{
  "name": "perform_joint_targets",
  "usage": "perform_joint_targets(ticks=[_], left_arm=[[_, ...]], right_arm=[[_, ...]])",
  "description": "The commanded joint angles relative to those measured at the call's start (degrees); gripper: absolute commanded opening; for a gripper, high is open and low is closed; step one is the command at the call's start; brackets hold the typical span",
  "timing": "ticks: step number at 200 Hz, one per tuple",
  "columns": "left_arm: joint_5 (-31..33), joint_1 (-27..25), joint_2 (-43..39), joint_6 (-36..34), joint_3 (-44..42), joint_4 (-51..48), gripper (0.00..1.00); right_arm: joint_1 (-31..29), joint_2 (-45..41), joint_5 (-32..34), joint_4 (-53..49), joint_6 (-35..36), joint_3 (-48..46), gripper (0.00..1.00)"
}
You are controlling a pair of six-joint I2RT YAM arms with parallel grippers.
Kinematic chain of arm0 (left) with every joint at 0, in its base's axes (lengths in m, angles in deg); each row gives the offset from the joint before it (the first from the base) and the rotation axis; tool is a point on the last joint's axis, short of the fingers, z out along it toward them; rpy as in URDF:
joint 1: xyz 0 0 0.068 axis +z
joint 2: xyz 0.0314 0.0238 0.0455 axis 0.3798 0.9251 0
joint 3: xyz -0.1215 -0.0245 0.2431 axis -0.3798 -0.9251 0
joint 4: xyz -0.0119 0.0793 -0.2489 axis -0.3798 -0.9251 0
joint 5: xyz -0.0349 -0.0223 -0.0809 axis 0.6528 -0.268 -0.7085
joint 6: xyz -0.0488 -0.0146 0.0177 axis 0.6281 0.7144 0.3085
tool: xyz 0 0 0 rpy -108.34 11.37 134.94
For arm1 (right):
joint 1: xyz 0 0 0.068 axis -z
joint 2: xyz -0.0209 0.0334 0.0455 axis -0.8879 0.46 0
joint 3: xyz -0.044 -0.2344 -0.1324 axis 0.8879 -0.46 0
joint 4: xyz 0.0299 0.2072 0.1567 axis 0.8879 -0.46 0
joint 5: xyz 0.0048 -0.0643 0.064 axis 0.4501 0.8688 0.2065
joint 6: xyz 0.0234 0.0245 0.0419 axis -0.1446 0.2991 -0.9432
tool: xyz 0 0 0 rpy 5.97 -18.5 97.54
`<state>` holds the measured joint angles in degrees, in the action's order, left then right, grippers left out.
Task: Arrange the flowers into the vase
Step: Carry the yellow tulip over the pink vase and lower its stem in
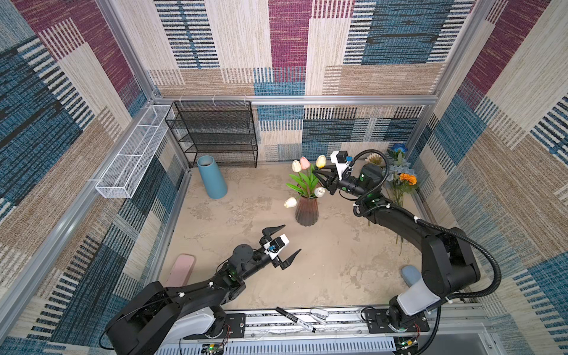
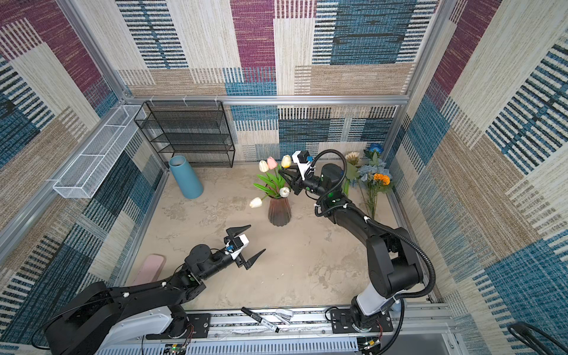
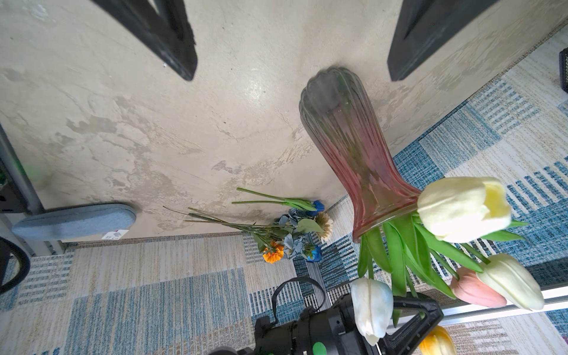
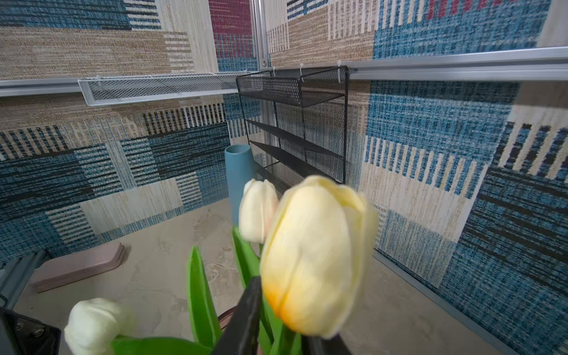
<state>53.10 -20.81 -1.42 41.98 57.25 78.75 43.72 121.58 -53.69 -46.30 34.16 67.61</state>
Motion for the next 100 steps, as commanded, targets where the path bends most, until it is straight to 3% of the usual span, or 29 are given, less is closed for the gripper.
perform_joint_targets(ticks=[1, 23, 60, 100], left_arm=[[-1.1, 0.1, 0.1, -0.1, 0.5, 1.4, 1.0], [-1.1, 0.1, 0.1, 0.0, 0.5, 1.4, 1.0], [-1.0, 0.1, 0.1, -0.2, 0.5, 1.3, 1.0], [-1.3, 0.1, -0.1, -0.1, 0.5, 0.9, 1.0]], right_arm=[[-0.4, -0.3, 4.3, -7.7, 3.6, 2.5, 0.39], [-0.4, -1.1, 7.1, -9.8, 2.9, 4.1, 0.49], [-0.4, -5.0, 10.5, -8.9, -0.2, 4.2, 0.77], [-0.4, -7.8, 18.8, -12.7, -3.4, 7.1, 0.88]])
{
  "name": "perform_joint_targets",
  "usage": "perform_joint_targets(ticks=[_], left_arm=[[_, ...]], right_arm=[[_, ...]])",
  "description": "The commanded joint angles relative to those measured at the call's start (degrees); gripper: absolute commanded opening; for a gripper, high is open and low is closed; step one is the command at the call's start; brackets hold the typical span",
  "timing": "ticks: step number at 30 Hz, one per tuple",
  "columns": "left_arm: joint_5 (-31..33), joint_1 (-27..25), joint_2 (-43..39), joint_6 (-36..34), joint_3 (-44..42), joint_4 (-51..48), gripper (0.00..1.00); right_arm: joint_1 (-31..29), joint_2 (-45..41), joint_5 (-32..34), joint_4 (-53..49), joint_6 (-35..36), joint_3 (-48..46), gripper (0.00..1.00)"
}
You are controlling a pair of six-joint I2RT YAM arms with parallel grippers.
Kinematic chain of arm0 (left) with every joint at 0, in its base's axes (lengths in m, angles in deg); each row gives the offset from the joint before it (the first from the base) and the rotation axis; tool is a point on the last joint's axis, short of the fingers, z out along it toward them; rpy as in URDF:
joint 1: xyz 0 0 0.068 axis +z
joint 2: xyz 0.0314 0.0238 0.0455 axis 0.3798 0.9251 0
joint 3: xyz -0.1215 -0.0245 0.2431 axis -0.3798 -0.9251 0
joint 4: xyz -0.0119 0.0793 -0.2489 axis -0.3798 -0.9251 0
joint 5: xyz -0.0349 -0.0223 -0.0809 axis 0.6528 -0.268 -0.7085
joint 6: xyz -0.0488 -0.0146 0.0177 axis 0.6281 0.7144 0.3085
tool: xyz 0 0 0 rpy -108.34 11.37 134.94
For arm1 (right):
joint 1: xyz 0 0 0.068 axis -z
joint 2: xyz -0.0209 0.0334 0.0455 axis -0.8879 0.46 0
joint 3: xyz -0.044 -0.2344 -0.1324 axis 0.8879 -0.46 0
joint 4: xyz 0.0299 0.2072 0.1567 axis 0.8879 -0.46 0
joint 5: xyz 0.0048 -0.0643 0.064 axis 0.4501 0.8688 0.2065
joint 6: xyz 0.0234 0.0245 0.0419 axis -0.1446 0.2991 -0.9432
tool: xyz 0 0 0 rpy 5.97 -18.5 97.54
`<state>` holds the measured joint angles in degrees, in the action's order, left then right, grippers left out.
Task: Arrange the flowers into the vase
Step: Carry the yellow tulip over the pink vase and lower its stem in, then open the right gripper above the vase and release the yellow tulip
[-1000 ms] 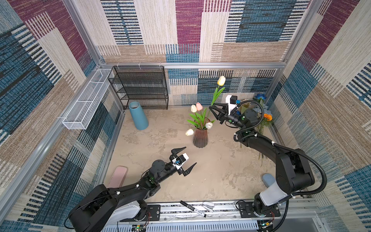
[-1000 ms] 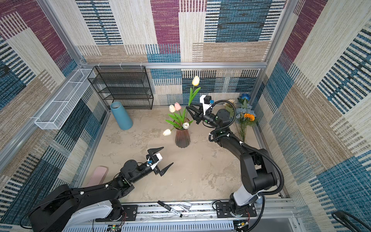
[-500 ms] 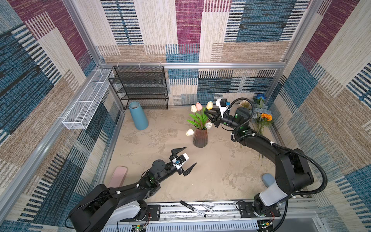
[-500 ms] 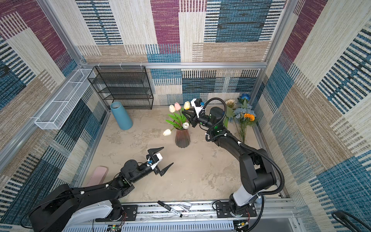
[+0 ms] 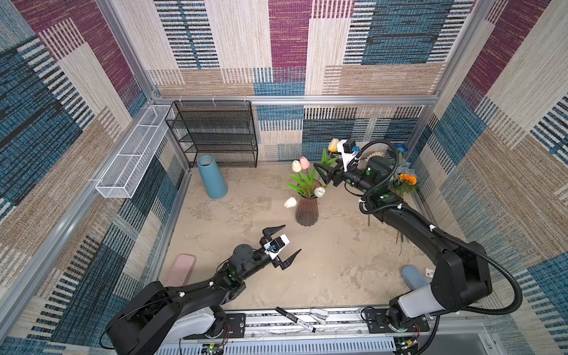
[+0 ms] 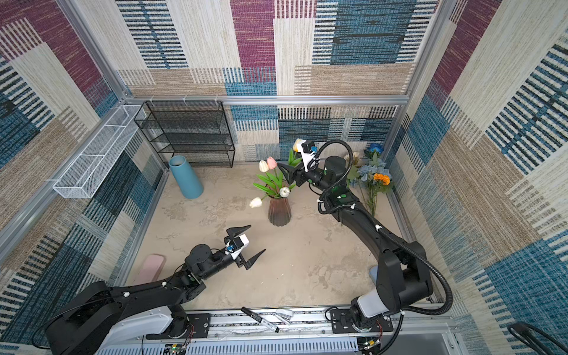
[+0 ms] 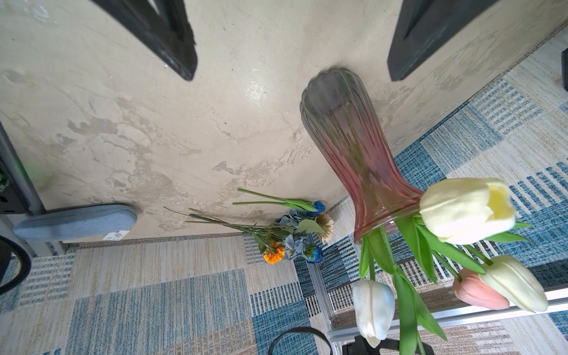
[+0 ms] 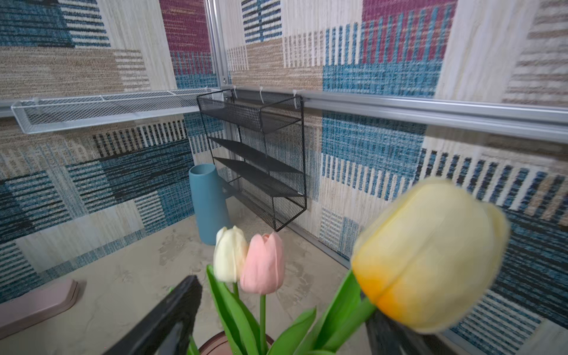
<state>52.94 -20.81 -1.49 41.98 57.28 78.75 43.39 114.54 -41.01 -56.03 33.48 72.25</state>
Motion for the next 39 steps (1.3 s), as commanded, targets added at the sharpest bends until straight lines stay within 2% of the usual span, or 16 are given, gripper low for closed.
perform_joint_targets(ticks=[1, 7, 11, 15, 18, 20, 23, 26, 31, 35, 39], left_arm=[[-1.2, 0.1, -0.1, -0.1, 0.5, 0.9, 1.0], [-1.4, 0.1, 0.2, 0.2, 0.6, 1.0, 1.0], [-1.2, 0.0, 0.1, 0.1, 0.5, 1.1, 1.0], [-1.2, 0.1, 0.1, 0.0, 0.6, 1.1, 1.0], [-1.3, 0.1, 0.2, 0.0, 0.6, 0.9, 1.0], [-1.3, 0.1, 0.4, 0.0, 0.7, 0.9, 1.0], [-1.2, 0.1, 0.6, 0.0, 0.8, 0.9, 1.0], [-1.4, 0.1, 0.6, -0.1, 0.8, 0.9, 1.0], [-1.2, 0.1, 0.4, -0.2, 0.9, 0.4, 1.0], [-1.6, 0.1, 0.7, 0.0, 1.1, 0.4, 1.0], [-1.9, 0.1, 0.4, 0.0, 1.0, 0.4, 1.0]], right_arm=[[0.0, -0.7, 6.0, -3.5, -2.6, 2.9, 0.88], [-0.5, 4.0, -5.9, -11.6, 0.9, 8.9, 0.74], [-2.7, 6.1, -11.3, -18.4, 8.0, 11.3, 0.73], [-3.4, 7.7, -6.5, -25.3, 11.7, 14.7, 0.74], [-3.4, 6.2, -1.1, -23.3, 10.1, 13.4, 0.82], [-3.4, 6.2, -1.4, -24.6, 10.5, 14.0, 0.85], [-3.4, 9.1, 0.0, -31.6, 12.5, 17.9, 0.86], [-3.4, 9.8, 5.2, -34.3, 13.0, 18.1, 0.86], [-3.4, 8.2, 6.8, -37.7, 12.3, 18.6, 0.88], [-3.4, 7.7, 11.0, -40.7, 12.1, 20.6, 0.88], [-3.4, 5.3, 9.2, -39.7, 10.6, 20.5, 0.89]])
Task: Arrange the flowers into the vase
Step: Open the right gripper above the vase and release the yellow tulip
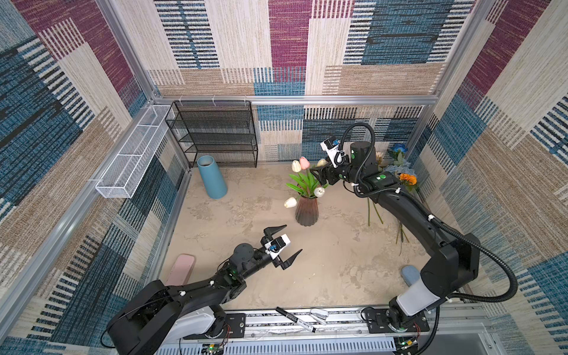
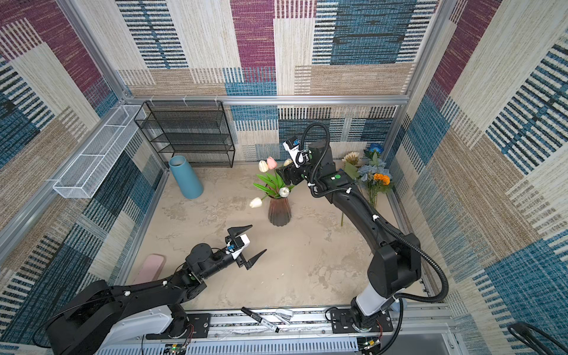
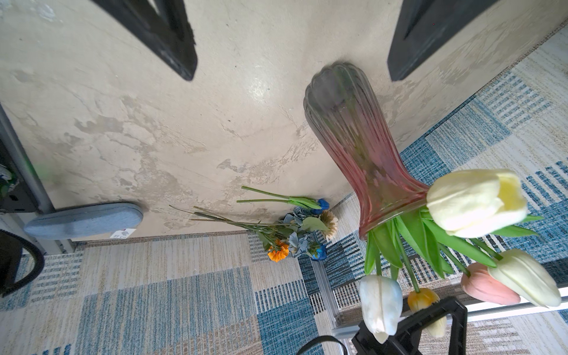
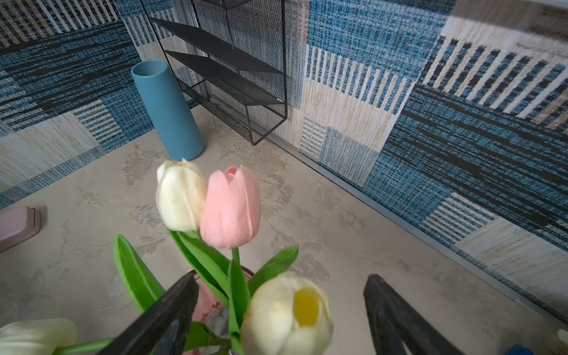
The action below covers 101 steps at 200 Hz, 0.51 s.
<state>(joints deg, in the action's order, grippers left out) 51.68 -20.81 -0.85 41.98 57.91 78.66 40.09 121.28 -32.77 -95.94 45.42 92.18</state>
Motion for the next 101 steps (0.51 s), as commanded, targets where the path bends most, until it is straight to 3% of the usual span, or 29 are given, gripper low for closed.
perform_joint_targets(ticks=[1, 63, 87, 101], left_arm=[[-0.7, 0.1, -0.4, 0.0, 0.4, 0.2, 1.0], [-0.1, 0.1, -1.3, -0.5, 0.3, -0.3, 1.0], [-0.5, 0.1, -2.5, -0.3, 0.2, -1.1, 1.0], [-0.3, 0.1, -3.1, -0.5, 0.3, -2.2, 1.0]], right_arm=[[-0.1, -2.0, 1.8, 0.4, -2.2, 0.8, 0.89], [0.5, -4.3, 22.6, 2.1, -10.9, 2.2, 0.9], [8.3, -3.9, 17.2, 1.9, -18.9, 0.4, 0.78], [12.1, -0.5, 15.9, -2.4, -20.4, 1.3, 0.65]])
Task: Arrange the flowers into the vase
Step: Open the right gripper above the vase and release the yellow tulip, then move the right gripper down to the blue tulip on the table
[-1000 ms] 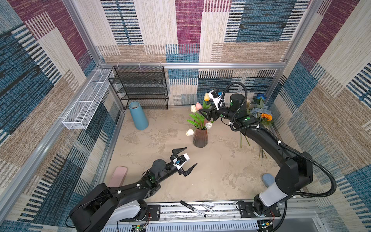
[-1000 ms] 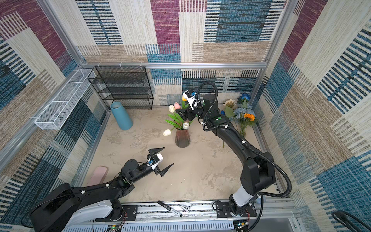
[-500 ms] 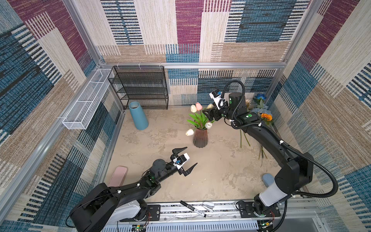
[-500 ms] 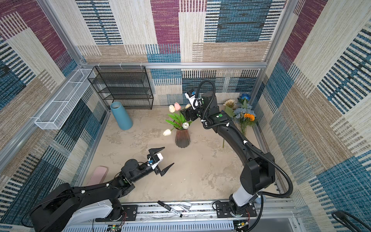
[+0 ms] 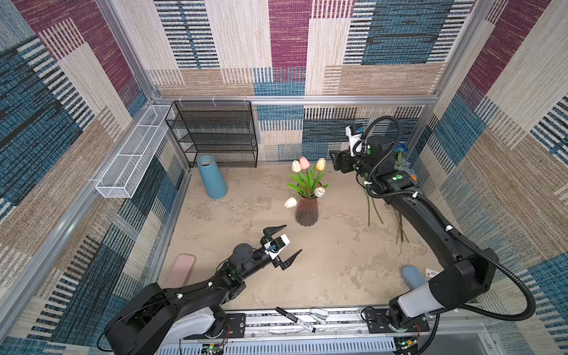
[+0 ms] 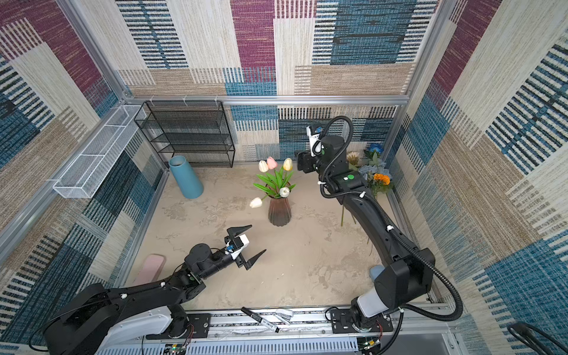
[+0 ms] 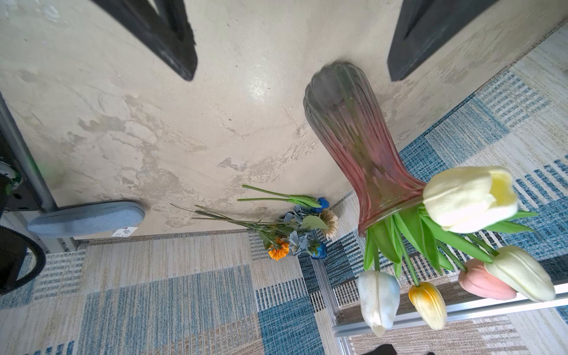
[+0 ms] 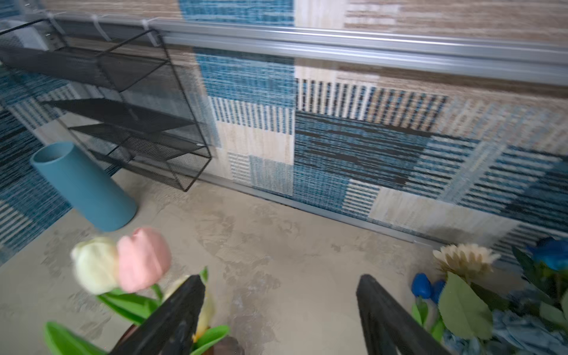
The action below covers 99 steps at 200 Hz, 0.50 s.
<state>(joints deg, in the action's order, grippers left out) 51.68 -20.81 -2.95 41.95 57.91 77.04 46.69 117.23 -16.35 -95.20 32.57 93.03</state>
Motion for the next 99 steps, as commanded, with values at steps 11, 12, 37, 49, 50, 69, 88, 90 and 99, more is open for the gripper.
perform_joint_targets(ticks=[11, 12, 37, 49, 50, 69, 88, 90, 99], left_arm=[[-0.2, 0.1, -1.3, -0.6, 0.1, -0.3, 1.0], [-0.1, 0.1, -1.4, -0.5, 0.1, -0.3, 1.0], [-0.1, 0.1, -1.8, -0.4, 0.0, -0.2, 1.0], [0.0, 0.1, -1.6, -0.2, 0.0, -0.2, 1.0], [-0.1, 0.1, -1.6, -0.2, 0.0, -0.2, 1.0], [-0.3, 0.1, -0.6, 0.0, 0.1, 0.6, 1.0], [-0.9, 0.1, 0.7, 0.5, 0.2, 1.8, 1.0], [-0.9, 0.1, 0.8, 0.4, 0.2, 1.9, 1.0], [-1.0, 0.1, 1.0, 0.5, 0.1, 2.3, 1.0]], right_arm=[[7.5, 6.1, 0.9, -6.6, -7.5, 0.3, 0.56], [7.6, 6.3, 1.0, -6.9, -7.5, 0.2, 0.55], [12.7, 9.7, 4.3, -11.0, -8.0, -3.9, 0.4], [14.2, 11.0, 4.6, -11.4, -7.8, -6.2, 0.39], [14.2, 11.1, 4.6, -11.4, -7.8, -6.3, 0.39], [14.9, 14.1, 5.2, -11.6, -7.2, -8.3, 0.38], [15.1, 18.6, 5.5, -12.3, -6.8, -8.5, 0.38], [15.1, 19.1, 5.5, -12.3, -6.8, -8.5, 0.38], [15.2, 21.0, 5.5, -12.0, -6.8, -8.6, 0.37]])
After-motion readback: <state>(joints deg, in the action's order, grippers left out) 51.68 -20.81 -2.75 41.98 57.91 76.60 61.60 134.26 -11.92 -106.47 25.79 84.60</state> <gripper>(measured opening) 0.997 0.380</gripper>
